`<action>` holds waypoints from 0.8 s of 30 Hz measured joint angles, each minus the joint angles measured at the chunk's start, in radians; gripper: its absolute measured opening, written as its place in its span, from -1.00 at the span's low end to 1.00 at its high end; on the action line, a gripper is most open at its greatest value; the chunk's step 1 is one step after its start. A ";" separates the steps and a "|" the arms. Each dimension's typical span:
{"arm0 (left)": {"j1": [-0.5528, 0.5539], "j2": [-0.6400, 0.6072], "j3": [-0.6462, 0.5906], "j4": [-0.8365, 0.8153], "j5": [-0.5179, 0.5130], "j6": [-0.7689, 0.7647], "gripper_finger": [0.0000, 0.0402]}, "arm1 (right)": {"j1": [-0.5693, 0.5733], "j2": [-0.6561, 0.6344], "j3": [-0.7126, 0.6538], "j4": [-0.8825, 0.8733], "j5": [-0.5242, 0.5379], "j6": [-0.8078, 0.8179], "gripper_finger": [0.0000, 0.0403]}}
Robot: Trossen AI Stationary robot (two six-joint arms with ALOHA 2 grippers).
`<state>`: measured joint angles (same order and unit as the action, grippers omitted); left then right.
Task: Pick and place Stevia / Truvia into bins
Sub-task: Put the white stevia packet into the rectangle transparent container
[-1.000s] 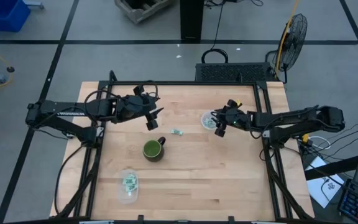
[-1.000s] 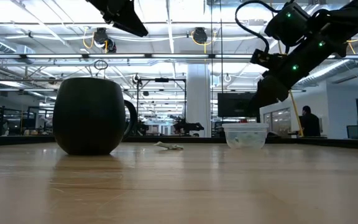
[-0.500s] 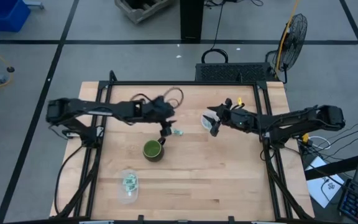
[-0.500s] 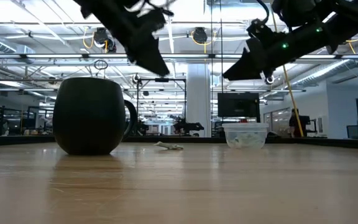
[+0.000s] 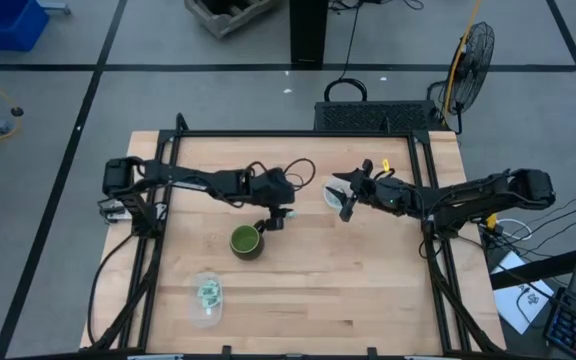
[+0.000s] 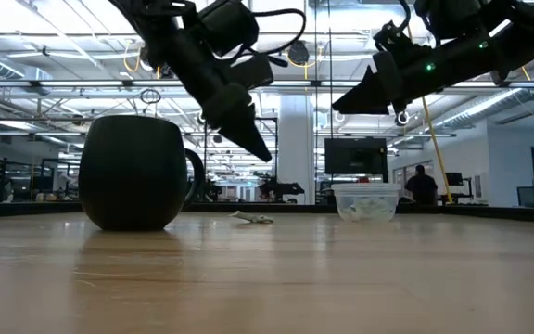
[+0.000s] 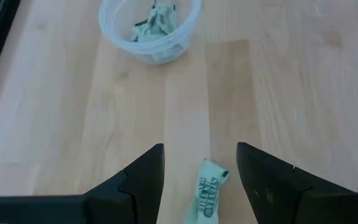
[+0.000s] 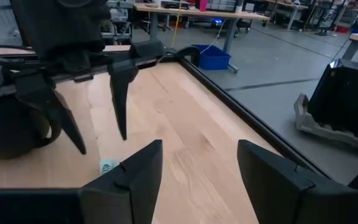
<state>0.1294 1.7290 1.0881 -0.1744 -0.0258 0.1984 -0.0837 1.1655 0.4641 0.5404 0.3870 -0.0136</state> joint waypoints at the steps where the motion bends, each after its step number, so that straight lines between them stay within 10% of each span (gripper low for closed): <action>1: 0.002 0.000 0.017 -0.026 0.000 0.003 0.03 | 0.000 0.000 0.000 0.000 0.000 0.001 -0.01; 12: 0.058 0.031 0.372 -0.479 0.140 -0.211 0.03 | 0.000 0.000 0.000 0.010 0.000 0.001 -0.01; 24: 0.024 0.276 0.391 -0.516 0.121 -0.114 0.03 | -0.005 0.000 -0.001 -0.007 0.006 -0.003 -0.01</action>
<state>0.1536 2.0047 1.4788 -0.6901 0.0951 0.0849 -0.0883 1.1656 0.4633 0.5337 0.3927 -0.0169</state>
